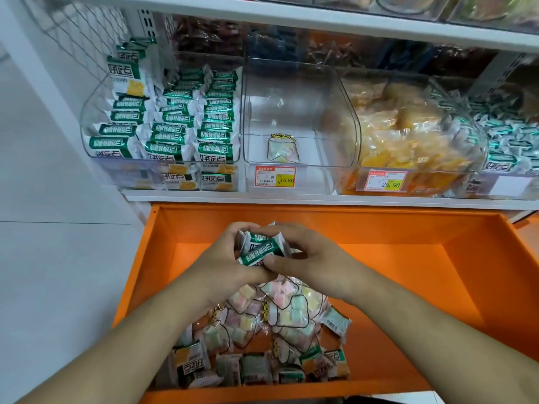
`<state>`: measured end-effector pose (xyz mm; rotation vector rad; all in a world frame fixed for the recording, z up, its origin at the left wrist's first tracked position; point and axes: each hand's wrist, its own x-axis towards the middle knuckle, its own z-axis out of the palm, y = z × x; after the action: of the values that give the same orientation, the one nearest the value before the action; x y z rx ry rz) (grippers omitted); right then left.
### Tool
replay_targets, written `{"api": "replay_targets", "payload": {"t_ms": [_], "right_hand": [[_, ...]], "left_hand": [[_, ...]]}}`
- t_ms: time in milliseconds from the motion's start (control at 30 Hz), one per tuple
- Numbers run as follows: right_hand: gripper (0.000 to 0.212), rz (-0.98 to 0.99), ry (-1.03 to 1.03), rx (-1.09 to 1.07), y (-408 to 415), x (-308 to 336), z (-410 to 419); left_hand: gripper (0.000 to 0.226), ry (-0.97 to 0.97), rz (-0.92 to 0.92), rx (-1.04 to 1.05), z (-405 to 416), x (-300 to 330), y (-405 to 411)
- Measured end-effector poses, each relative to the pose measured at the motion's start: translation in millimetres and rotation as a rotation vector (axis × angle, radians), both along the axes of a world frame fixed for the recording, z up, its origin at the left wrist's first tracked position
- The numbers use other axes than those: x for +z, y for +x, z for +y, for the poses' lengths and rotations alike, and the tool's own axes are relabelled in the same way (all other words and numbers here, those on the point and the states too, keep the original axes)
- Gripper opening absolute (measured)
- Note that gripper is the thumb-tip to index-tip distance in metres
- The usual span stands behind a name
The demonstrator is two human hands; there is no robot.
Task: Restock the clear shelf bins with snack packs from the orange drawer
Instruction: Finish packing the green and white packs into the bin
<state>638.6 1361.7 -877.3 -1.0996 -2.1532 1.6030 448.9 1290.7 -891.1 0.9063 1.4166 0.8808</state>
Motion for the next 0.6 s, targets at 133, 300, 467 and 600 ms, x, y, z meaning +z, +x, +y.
{"api": "replay_targets", "payload": {"t_ms": [133, 300, 467, 600], "right_hand": [[0.034, 0.146, 0.032, -0.087, -4.4, 10.1, -2.3], [0.031, 0.242, 0.065, -0.131, -6.4, 25.9, -4.5], [0.041, 0.187, 0.115, -0.025, -7.6, 38.3, -9.5], [0.037, 0.260, 0.140, -0.151, -10.7, 36.8, -13.9]], "left_hand": [[0.071, 0.024, -0.041, 0.105, -4.2, 11.6, 0.5], [0.066, 0.039, -0.497, 0.236, -7.2, 36.9, -3.6], [0.035, 0.008, -0.456, 0.209, -11.8, 59.3, -7.4], [0.030, 0.008, -0.519, 0.250, -12.7, 59.1, -8.7]]}}
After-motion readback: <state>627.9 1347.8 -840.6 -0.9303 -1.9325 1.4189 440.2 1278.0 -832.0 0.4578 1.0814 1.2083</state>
